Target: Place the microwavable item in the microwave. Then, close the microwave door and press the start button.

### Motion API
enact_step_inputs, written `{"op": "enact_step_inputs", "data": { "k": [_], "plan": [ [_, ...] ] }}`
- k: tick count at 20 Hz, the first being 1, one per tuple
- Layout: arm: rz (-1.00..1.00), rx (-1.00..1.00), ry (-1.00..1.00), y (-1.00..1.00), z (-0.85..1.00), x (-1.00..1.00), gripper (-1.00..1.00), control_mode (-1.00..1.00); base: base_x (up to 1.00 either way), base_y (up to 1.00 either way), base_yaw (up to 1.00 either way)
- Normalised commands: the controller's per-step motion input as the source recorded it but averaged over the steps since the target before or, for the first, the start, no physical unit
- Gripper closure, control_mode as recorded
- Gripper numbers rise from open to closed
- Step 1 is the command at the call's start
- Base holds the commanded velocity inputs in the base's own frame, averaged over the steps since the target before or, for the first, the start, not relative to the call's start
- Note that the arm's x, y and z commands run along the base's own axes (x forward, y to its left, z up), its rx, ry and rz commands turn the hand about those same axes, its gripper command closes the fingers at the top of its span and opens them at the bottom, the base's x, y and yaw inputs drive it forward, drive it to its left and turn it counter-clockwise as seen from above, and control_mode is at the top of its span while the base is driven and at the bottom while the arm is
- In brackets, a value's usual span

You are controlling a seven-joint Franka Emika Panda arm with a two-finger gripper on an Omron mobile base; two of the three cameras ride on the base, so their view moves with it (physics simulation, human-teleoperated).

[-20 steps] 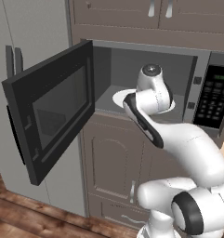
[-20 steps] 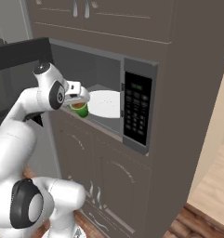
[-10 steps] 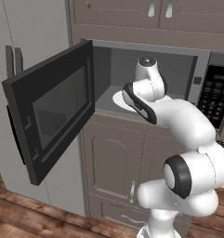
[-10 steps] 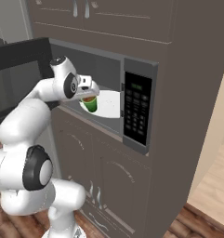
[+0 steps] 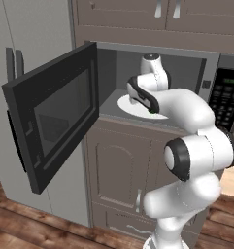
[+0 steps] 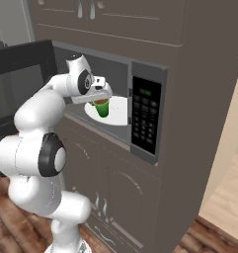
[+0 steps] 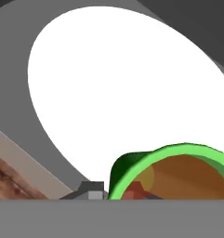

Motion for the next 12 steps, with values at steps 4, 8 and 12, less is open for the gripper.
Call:
{"op": "enact_step_inputs", "data": {
  "k": [4, 8, 12],
  "plan": [
    [0.03, 0.0, 0.0, 0.0, -0.46, 0.15, 1.0, -1.0, 0.0, 0.0, 0.0],
    [0.04, 0.0, 0.0, 0.0, -0.39, 0.08, 1.0, -1.0, 0.0, 0.0, 0.0],
    [0.04, 0.0, 0.0, -0.06, -0.21, 0.08, -1.0, -1.0, 0.0, 0.0, 0.0]
  ]
}}
